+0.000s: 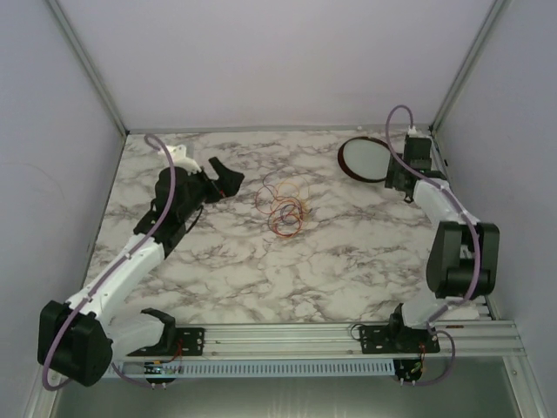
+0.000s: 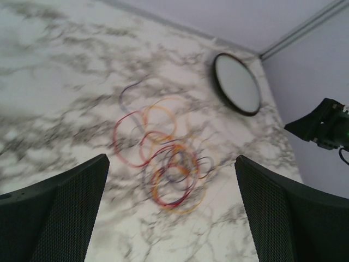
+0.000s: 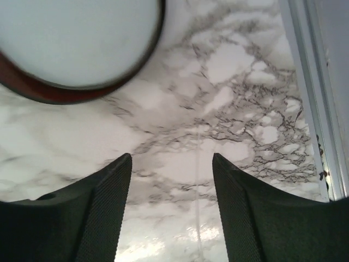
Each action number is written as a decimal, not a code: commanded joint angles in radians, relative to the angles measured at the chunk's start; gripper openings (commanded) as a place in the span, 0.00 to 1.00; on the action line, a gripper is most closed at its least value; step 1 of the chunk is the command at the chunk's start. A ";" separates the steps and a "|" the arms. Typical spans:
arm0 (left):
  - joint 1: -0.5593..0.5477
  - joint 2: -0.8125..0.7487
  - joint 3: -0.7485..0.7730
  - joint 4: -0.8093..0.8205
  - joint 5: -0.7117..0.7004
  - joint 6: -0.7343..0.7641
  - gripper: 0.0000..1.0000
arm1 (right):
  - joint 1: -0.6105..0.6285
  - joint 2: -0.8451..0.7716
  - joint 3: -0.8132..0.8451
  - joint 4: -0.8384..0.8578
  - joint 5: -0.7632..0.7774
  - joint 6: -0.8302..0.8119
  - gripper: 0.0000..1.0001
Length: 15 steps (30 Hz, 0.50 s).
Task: Zip-tie the wires
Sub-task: Untie the cable at the center of the board.
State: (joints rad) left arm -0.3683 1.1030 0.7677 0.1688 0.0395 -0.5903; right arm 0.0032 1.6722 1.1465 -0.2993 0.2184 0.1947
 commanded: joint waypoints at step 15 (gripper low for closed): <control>-0.240 0.349 0.172 -0.038 -0.030 0.010 1.00 | 0.503 -0.060 0.041 0.129 -0.373 0.199 0.75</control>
State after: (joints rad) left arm -0.5987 1.4544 0.9207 0.1558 0.0475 -0.5724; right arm 0.4572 1.5513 1.1294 -0.2050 -0.0952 0.3576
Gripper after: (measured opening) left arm 0.997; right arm 0.750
